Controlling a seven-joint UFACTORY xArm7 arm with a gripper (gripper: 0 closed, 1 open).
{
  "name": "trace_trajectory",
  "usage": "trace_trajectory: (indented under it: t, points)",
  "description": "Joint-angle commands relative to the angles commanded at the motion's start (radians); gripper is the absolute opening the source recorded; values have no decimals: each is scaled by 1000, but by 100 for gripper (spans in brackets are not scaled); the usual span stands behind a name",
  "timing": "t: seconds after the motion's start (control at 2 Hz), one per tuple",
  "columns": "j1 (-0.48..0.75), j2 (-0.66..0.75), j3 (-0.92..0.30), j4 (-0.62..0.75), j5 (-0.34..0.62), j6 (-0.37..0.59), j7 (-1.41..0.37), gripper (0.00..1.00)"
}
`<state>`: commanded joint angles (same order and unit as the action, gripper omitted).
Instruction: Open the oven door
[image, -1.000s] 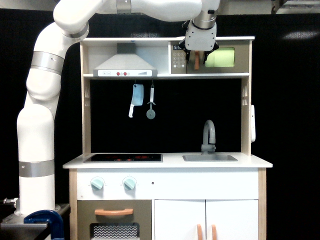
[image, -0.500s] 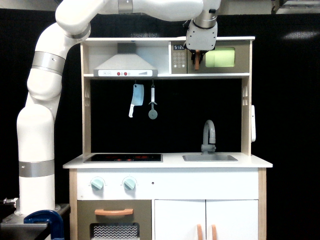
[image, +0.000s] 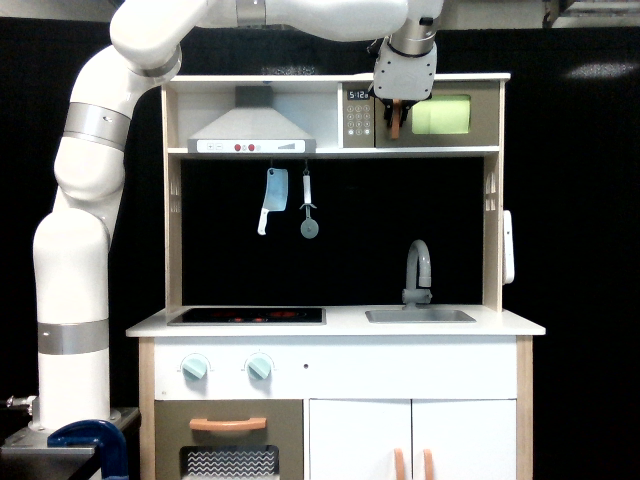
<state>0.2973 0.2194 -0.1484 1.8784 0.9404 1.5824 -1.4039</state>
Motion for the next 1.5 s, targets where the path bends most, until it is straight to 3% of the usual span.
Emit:
trace_trajectory:
  t: [1.5]
  points:
    - [-137,81,43,91,5,79,-49,0]
